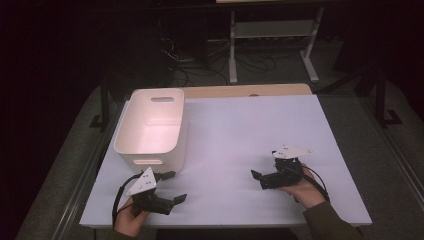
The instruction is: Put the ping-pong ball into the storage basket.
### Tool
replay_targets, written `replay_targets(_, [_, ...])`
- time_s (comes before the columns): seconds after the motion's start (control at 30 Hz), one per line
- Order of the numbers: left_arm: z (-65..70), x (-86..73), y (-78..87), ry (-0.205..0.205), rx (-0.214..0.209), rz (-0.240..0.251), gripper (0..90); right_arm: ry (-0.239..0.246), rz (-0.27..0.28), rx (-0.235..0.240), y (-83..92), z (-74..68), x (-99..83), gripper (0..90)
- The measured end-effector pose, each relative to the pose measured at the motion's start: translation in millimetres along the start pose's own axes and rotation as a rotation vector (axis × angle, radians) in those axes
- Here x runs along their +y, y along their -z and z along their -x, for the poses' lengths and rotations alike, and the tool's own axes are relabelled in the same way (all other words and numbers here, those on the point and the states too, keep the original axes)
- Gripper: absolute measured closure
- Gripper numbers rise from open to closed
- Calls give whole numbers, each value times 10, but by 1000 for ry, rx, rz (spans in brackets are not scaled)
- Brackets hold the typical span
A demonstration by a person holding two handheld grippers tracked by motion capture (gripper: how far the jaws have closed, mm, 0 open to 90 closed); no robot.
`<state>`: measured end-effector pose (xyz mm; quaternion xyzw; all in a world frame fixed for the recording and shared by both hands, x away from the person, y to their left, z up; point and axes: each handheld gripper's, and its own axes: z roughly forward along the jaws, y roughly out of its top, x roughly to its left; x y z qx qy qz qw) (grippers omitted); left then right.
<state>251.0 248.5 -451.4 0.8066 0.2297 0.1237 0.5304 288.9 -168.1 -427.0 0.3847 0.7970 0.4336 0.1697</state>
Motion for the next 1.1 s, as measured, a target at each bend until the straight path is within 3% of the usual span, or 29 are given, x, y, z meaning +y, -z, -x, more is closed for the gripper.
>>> replay_targets(0.37, [-4, 0, 2, 3, 0, -5, 142, -1, -17, -46, 114, 39, -193, 3])
replay_targets(0.7, [-5, 1, 0, 3, 1, -8, 141, -15, 1, -91, 203, 89, -313, 0])
replay_targets(1.1, [-4, 2, -3, 5, -1, -12, 141, -24, -19, -90, 186, 112, -379, 0])
